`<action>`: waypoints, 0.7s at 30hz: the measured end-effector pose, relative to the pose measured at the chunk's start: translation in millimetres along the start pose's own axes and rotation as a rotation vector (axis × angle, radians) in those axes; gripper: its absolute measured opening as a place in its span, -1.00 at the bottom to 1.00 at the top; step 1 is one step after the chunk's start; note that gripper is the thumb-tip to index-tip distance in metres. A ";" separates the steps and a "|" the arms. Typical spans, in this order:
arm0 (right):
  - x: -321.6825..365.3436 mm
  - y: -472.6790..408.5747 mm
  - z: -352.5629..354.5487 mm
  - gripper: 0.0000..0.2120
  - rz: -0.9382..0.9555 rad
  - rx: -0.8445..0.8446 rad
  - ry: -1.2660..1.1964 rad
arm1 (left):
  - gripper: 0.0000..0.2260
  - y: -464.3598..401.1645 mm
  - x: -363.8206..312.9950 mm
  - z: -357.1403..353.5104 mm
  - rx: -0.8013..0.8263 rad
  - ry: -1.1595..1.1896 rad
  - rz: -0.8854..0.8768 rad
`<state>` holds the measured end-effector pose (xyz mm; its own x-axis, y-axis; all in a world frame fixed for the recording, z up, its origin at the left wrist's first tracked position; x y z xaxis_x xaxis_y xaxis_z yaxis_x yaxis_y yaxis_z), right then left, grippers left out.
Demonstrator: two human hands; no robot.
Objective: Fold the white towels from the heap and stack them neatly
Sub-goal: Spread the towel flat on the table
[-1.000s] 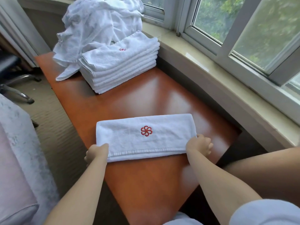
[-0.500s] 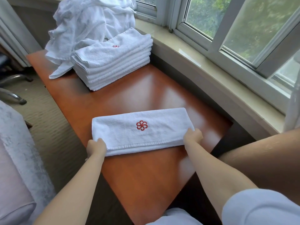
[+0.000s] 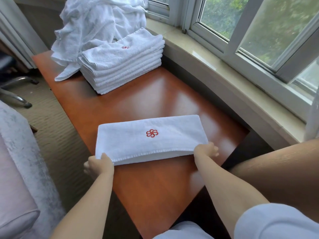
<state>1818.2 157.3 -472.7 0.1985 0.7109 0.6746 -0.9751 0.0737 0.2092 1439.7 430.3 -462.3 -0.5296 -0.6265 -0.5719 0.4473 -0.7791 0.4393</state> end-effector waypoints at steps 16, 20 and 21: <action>-13.7 67.2 13.2 -0.66 -0.272 0.164 -0.529 | -0.70 19.6 41.8 1.0 0.608 0.297 0.437; 15.3 96.6 14.4 -0.81 -0.157 0.221 -0.702 | -0.65 48.1 23.6 9.8 0.727 0.526 0.325; 29.1 103.9 14.0 -0.84 -0.122 0.266 -0.744 | -0.66 56.5 13.2 14.1 0.758 0.580 0.297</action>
<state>1724.0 175.9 -421.5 0.4074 0.0483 0.9120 -0.9047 -0.1149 0.4102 1447.8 377.7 -435.3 0.0537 -0.8476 -0.5279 -0.1809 -0.5282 0.8297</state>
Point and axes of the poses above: each hand's wrist, its own y-axis away from the middle knuckle, its own z-axis out of the back of the hand, x = y × z, the point moved 9 cm from there along -y, towards the middle knuckle, and after that the axes turned 11 degrees about z, right-handed, at the moved point
